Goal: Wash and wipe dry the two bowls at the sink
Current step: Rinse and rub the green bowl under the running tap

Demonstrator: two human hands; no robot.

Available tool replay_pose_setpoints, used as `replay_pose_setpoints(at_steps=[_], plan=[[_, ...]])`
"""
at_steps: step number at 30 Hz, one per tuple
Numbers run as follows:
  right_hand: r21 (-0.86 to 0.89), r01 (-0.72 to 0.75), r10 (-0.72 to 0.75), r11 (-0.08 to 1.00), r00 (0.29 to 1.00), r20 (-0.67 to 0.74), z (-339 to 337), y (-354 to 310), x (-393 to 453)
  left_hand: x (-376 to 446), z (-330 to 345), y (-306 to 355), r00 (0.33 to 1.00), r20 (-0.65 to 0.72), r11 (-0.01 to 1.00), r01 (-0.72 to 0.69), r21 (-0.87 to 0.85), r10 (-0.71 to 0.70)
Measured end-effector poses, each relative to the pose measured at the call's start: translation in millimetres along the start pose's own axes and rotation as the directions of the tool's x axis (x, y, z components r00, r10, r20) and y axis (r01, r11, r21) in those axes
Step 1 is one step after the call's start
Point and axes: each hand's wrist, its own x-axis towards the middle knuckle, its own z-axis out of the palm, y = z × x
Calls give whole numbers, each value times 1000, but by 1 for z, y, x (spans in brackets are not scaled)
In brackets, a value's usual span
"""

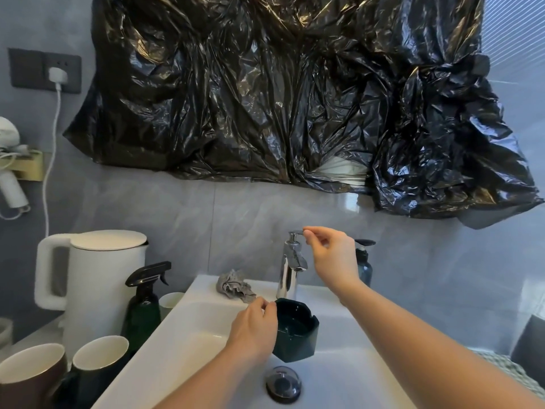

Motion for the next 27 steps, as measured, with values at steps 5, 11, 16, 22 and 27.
replay_pose_setpoints(at_steps=[5, 11, 16, 22, 27], plan=[[-31, -38, 38, 999, 999, -4, -1, -7, 3, 1, 2, 0, 1000, 6, 1000, -10, -4, 10], [-34, -71, 72, 997, 997, 22, -3, -12, 5, 0, 2, -1, 1000, 28, 1000, 1, 24, -2], [14, -117, 117, 993, 993, 19, -3, -15, 3, -5, 0, 1, 998, 55, 999, -12, 32, 10], [118, -256, 253, 960, 967, 35, -17, 16, -67, -8, -5, 5, 999, 41, 1000, -5, 26, 4], [-4, -502, 479, 865, 823, 306, -21, 34, -106, -10, -5, 8, 1000, 24, 1000, 11, 19, -12]])
